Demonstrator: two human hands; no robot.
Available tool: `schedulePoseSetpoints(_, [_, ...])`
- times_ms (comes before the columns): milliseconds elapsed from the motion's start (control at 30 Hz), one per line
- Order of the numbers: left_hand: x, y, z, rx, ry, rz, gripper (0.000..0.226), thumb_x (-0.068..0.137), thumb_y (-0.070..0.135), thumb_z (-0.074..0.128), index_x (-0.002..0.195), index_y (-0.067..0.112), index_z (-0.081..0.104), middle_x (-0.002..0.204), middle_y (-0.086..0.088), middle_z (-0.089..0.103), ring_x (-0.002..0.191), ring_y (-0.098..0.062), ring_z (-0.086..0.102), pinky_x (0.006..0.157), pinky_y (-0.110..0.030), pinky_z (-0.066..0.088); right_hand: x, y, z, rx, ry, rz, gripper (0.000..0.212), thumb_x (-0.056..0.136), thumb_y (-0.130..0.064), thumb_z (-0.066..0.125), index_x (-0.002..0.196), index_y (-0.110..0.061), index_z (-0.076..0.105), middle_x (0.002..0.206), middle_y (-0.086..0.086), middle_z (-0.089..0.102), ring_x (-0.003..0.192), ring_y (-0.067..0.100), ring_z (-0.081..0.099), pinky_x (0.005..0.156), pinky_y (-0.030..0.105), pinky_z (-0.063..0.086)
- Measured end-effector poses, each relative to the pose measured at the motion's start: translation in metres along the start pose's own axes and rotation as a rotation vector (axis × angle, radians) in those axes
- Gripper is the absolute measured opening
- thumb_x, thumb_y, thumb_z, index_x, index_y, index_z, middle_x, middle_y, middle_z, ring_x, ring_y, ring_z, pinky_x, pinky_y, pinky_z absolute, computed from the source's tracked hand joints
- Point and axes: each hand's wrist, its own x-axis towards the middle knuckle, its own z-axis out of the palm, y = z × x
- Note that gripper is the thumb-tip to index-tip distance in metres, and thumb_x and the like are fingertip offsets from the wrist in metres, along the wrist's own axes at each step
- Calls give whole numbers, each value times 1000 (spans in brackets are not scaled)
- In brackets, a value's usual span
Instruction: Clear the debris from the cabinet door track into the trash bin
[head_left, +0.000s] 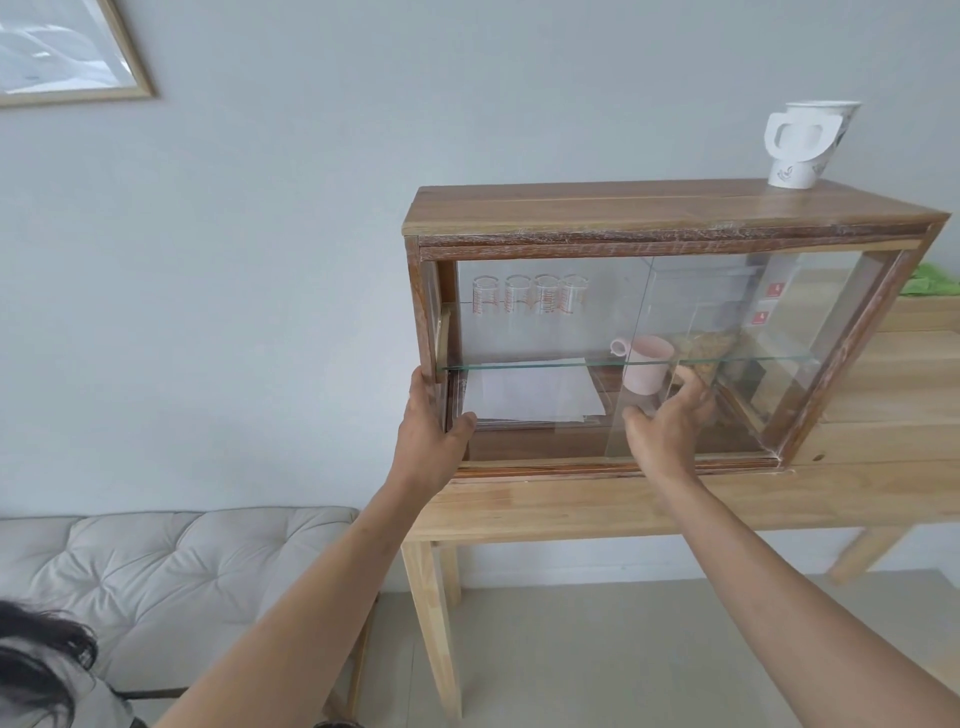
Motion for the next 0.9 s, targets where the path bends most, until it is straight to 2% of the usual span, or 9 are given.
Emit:
schedulePoseSetpoints(133, [-2,2,-2,3,-10,-7,56,101,23,73,141,38,35,111,15,60,106,-26,66,91,-39,53,-3,2,5,-20,-35,-59,75,81,6,70,146,-16,38,162,25,16,139,44,43,115,48,43])
schedulePoseSetpoints(300, [-4,6,-3,15,-17,-12,65,102,24,74,151,34,32,129,5,62,117,-28,66,102,-45,57,-7,7,9,-39,-63,-91,75,85,6,69,145,-27,40,168,22,6,138,46,47,114,51,46])
schedulePoseSetpoints(400, [-5,7,-4,20,-20,-21,64,102,23,74,150,33,33,130,-11,64,118,-36,66,101,-47,57,-7,9,8,-38,-82,-97,78,85,6,69,146,-31,39,169,21,3,139,46,47,115,51,45])
schedulePoseSetpoints(533, [-6,11,-6,31,-35,-34,61,102,23,74,147,32,35,135,-22,63,109,-37,65,90,-36,52,-10,9,4,-73,-98,-113,81,84,1,75,148,-28,34,167,26,9,147,48,34,117,56,42])
schedulePoseSetpoints(600, [-7,14,-5,50,-39,-54,60,102,22,73,148,28,35,137,-20,62,114,-34,64,94,-39,53,-11,8,4,-83,-137,-118,82,85,-4,77,150,-25,32,167,26,13,152,45,25,120,53,37])
schedulePoseSetpoints(667, [-12,16,-8,109,-28,-45,64,104,21,72,156,23,34,153,-11,54,137,-35,56,112,-47,51,-15,6,3,-77,-154,-113,79,89,-9,75,154,-20,31,165,19,23,151,39,29,119,48,34])
schedulePoseSetpoints(733, [-19,23,-10,195,-15,-27,77,106,22,68,168,18,23,174,-13,33,159,-37,36,126,-55,39,-20,-2,-3,-35,-137,-68,75,91,-11,73,156,-15,35,159,14,38,143,35,41,116,46,39])
schedulePoseSetpoints(833, [-30,41,-14,380,-38,3,90,109,30,65,176,17,6,185,-14,9,169,-38,14,132,-58,27,-32,-22,-23,155,-41,16,61,94,-11,70,150,-13,47,143,5,53,129,27,53,101,39,44])
schedulePoseSetpoints(900, [-37,51,-16,563,-102,20,92,110,40,61,176,17,3,186,-13,-2,171,-37,2,134,-57,21,-43,-37,-42,299,42,58,50,96,-14,70,144,-14,55,137,3,56,128,26,56,104,41,46])
